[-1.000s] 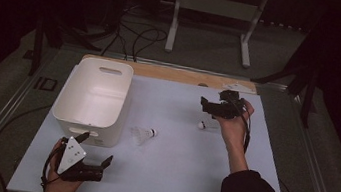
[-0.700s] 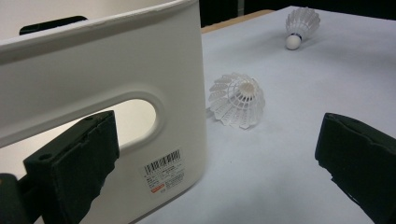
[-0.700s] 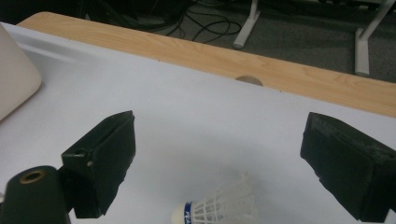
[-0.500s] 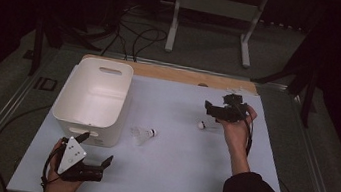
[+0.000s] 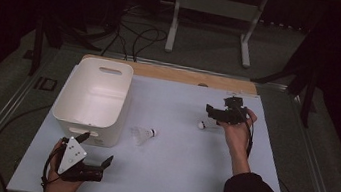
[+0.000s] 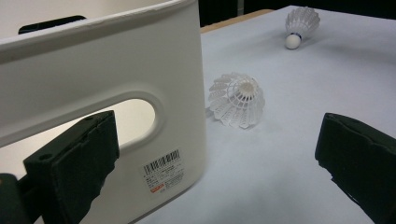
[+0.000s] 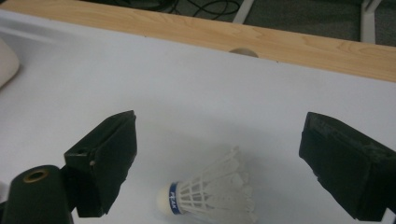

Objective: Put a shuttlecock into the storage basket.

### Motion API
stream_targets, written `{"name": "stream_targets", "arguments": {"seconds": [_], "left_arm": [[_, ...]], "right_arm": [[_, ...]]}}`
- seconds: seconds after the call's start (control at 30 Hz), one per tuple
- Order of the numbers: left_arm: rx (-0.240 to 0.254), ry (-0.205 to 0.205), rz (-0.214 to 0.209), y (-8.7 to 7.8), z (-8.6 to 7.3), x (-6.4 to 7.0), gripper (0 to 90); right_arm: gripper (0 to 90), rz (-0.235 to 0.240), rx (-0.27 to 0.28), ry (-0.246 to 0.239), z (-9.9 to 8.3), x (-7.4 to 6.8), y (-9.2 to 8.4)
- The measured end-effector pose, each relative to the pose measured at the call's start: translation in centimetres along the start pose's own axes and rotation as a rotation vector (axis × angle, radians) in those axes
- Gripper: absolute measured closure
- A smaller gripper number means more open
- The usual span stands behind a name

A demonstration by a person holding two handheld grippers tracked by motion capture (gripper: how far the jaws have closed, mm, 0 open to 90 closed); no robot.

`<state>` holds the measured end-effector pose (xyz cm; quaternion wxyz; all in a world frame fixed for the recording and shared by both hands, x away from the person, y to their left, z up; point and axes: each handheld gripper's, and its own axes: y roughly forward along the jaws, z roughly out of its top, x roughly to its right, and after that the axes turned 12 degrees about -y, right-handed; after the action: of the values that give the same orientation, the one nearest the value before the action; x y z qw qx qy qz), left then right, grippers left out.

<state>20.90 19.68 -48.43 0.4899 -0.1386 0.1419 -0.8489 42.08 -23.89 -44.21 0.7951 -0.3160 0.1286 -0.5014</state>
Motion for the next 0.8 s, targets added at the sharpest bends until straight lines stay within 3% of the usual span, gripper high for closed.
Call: {"name": "stream_targets", "arguments": {"seconds": [0.07,0.47,0.8], "left_arm": [[-0.001,0.000,0.000,0.0,0.0,0.0,0.3],[-0.001,0.001,-0.001,0.0,0.0,0.0,0.3],[-0.001,0.001,0.000,0.0,0.0,0.0,0.3]], "right_arm": [[11.6,-0.010,-0.017,-0.016,-0.1,-0.1,0.2],[11.5,-0.002,-0.056,-0.008,-0.7,0.1,1.1],[11.3,0.025,-0.077,0.023,-1.4,0.6,1.6]]}}
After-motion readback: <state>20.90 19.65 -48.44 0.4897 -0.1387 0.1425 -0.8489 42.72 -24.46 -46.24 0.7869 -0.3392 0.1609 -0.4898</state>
